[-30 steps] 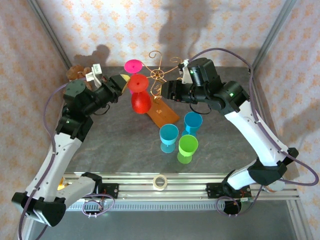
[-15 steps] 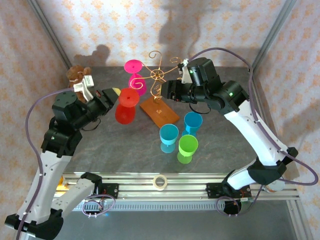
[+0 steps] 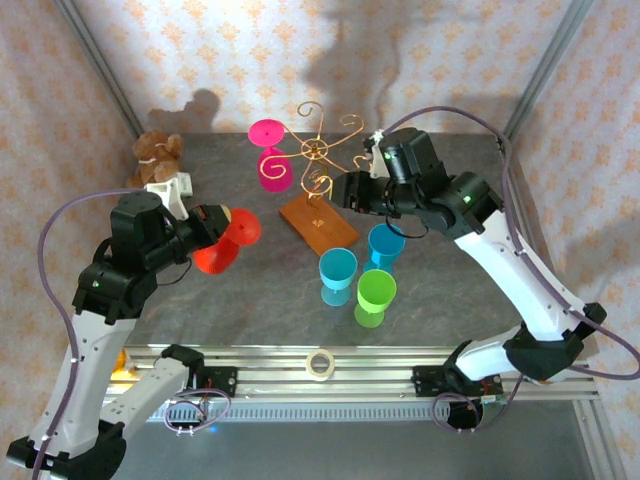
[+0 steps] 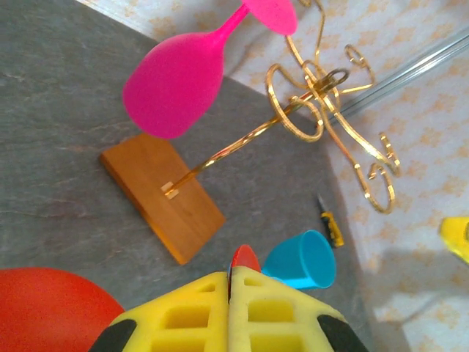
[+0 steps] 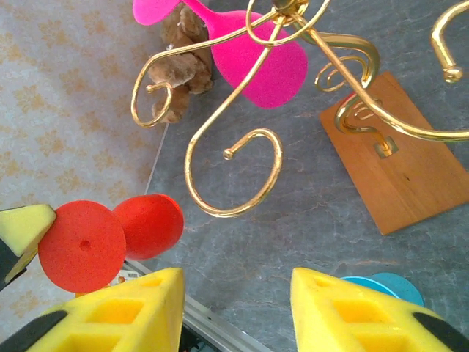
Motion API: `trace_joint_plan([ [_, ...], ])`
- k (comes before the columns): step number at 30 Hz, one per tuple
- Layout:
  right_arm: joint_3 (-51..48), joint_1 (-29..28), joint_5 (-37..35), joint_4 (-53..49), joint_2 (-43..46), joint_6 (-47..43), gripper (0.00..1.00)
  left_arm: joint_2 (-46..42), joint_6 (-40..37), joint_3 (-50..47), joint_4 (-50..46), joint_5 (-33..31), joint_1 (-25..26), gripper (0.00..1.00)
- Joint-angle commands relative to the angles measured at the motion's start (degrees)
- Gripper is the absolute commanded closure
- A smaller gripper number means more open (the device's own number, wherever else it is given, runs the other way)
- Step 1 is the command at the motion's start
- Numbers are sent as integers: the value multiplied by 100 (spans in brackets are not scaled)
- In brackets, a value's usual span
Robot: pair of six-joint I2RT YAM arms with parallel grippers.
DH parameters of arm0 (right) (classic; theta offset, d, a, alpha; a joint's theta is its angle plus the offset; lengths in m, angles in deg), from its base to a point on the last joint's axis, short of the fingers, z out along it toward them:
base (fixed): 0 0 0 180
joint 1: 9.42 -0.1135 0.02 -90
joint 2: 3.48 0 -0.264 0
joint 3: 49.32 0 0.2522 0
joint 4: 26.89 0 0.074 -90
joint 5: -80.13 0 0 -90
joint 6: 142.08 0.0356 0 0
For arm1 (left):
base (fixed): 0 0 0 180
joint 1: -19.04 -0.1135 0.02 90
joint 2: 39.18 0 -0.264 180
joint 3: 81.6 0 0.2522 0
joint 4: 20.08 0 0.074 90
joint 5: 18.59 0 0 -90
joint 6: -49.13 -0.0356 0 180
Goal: Take the wine glass off the wine glass rack
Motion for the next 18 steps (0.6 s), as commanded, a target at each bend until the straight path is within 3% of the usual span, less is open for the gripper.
trace_joint_plan([
  [1,-107,-120,-582,4,272,-83,60,39,-624,161,-259,-195,14,100],
  [6,-173,-649,-1779,-224,390,-358,60,257,-1132,208,-244,-189,8,100],
  [9,-283,-823,-2146,-300,419,-369,60,407,-1414,286,-224,-152,16,100],
  [18,-933,-1022,-2645,21,759,-382,60,863,-2202,500,-226,-204,39,100],
])
